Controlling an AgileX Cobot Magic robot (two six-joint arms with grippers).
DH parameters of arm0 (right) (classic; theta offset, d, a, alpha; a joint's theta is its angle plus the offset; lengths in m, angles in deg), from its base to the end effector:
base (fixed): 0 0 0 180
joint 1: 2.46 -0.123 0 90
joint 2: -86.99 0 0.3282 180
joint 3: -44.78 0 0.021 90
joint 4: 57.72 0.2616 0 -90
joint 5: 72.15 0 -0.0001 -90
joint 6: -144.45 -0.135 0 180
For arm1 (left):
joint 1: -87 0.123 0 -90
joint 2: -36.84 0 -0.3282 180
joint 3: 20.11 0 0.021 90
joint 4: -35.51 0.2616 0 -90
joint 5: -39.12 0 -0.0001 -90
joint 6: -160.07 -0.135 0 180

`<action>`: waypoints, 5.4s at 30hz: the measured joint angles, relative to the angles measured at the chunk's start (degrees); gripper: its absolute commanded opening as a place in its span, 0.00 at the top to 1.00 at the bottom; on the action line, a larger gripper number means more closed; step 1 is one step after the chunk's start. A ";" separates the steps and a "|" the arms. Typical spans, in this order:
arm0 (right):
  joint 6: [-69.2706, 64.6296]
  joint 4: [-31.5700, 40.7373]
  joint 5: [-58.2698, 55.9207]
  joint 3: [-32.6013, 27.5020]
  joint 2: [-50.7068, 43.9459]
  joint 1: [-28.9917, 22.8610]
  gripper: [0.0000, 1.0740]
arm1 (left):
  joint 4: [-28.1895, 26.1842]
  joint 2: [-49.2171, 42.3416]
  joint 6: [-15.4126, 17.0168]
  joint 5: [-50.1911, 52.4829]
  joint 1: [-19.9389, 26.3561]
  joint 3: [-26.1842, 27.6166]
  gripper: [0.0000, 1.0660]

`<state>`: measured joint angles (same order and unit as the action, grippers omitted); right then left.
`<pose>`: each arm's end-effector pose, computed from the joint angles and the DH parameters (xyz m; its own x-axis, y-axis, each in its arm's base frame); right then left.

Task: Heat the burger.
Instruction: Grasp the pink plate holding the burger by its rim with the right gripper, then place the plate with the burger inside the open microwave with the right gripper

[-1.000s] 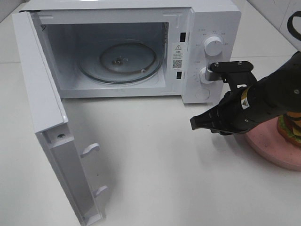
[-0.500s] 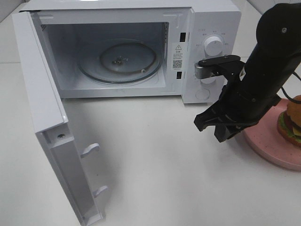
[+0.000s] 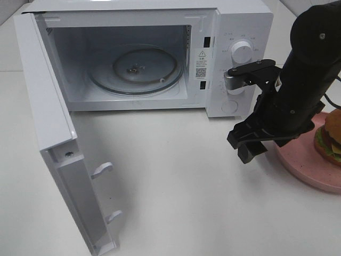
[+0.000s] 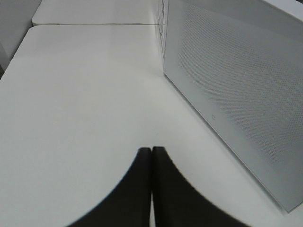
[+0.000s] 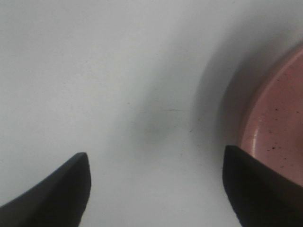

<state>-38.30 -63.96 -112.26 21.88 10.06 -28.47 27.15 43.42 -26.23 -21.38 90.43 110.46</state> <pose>0.3016 0.1366 0.1754 -0.8562 -0.4571 -0.2408 -0.4527 0.8883 -0.0765 0.0002 -0.0171 0.2650 -0.4391 0.0112 -0.8984 0.0706 0.9973 -0.0221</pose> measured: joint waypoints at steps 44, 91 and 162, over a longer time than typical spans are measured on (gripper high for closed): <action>-9.97 -15.13 6.53 1.72 15.13 6.70 0.29 | 0.00 0.00 0.00 0.00 0.00 0.00 1.00; -6.88 -17.48 0.40 2.75 16.96 7.22 1.00 | 0.00 0.00 0.00 0.00 0.00 0.00 1.00; -1.26 -21.14 -8.82 -11.12 -9.22 -49.56 1.00 | 0.00 0.00 0.00 0.00 0.00 0.00 1.00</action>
<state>-39.56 -85.11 -121.08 10.77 0.83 -78.03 27.15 43.42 -26.23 -21.38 90.43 110.46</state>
